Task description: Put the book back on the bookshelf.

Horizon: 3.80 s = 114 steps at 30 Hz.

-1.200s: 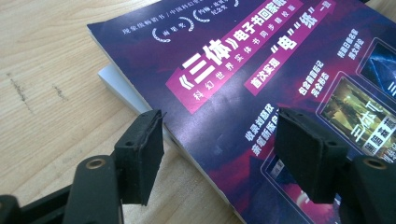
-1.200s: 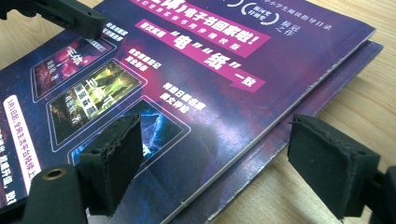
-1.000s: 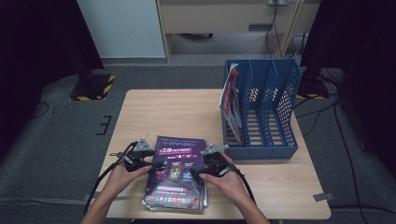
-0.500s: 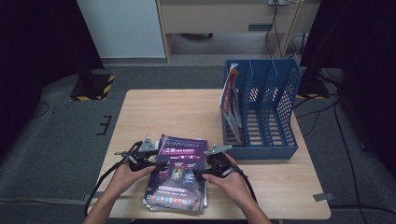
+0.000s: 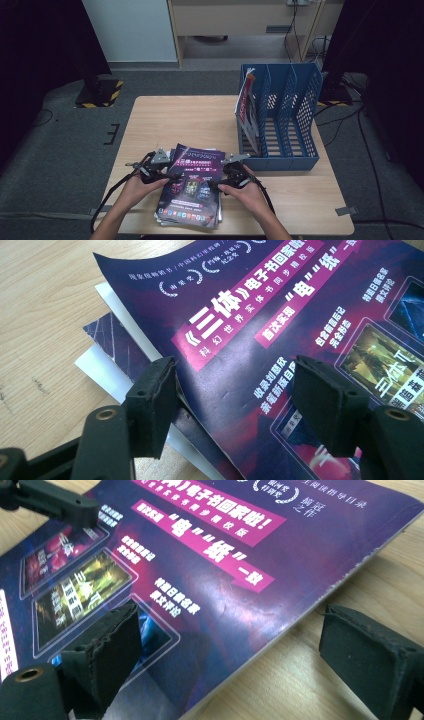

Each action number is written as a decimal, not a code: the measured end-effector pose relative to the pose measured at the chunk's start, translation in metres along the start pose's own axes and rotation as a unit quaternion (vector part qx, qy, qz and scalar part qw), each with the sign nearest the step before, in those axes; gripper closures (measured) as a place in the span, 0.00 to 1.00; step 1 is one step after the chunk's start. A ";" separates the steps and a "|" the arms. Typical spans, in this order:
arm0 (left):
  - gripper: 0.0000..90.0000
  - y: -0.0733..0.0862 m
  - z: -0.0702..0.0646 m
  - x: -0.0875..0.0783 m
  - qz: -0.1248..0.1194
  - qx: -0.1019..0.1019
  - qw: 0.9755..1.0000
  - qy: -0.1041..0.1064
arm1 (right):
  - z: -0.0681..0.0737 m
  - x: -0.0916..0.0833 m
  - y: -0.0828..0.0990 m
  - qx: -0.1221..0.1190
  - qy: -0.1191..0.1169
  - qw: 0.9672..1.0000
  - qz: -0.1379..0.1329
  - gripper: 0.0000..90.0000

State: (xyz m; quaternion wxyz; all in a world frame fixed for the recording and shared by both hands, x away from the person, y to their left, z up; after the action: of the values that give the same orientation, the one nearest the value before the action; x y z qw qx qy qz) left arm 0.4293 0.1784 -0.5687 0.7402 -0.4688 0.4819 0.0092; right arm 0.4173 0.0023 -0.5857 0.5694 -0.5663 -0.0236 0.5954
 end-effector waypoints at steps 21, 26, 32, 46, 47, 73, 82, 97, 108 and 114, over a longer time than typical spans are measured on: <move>0.39 0.000 -0.001 0.000 -0.001 -0.001 1.000 -0.004 | -0.001 0.002 -0.003 0.013 0.001 1.000 -0.006 0.16; 0.39 0.000 -0.001 -0.001 -0.001 0.000 1.000 -0.006 | 0.000 0.001 -0.003 0.016 0.000 1.000 -0.007 0.18; 0.39 0.000 -0.001 -0.001 -0.001 0.000 1.000 -0.006 | 0.001 -0.004 -0.008 0.012 0.008 1.000 -0.023 0.24; 0.39 0.001 0.000 -0.001 0.001 0.000 1.000 -0.007 | 0.014 -0.013 -0.021 -0.029 0.008 0.999 -0.032 0.19; 0.39 0.001 0.000 -0.002 0.001 0.000 1.000 -0.007 | 0.015 -0.013 -0.022 -0.030 0.007 0.999 -0.030 0.19; 0.39 0.003 0.001 -0.003 0.003 -0.001 1.000 -0.009 | 0.027 -0.002 -0.064 -0.030 -0.018 0.999 -0.019 0.24; 0.39 0.003 0.002 -0.003 0.003 -0.001 1.000 -0.009 | 0.026 0.005 -0.078 -0.040 -0.006 0.999 -0.003 0.33; 0.39 0.003 0.002 -0.003 0.001 -0.001 1.000 -0.009 | 0.018 0.014 -0.079 -0.023 0.006 0.999 0.021 0.55; 0.36 0.003 0.003 -0.003 -0.002 -0.002 1.000 -0.014 | 0.018 0.010 -0.083 -0.015 0.025 0.999 0.028 0.75; 0.24 0.003 0.006 -0.008 -0.005 -0.001 1.000 -0.019 | 0.027 0.001 -0.098 -0.024 0.005 1.000 0.002 0.81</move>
State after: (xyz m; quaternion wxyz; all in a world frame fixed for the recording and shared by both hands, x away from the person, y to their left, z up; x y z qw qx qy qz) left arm 0.4283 0.1878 -0.5641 0.7492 -0.4712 0.4652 0.0150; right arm 0.4626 0.0542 -0.5107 0.5542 -0.5832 -0.0336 0.5930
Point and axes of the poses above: each handheld gripper's, and its own axes: x roughly forward along the jaws, y roughly out of its underside, z roughly to its left, the point moved 10 cm from there along x, roughly forward along the jaws, and after that the axes turned 7 degrees about -y, right-handed, at the moved point
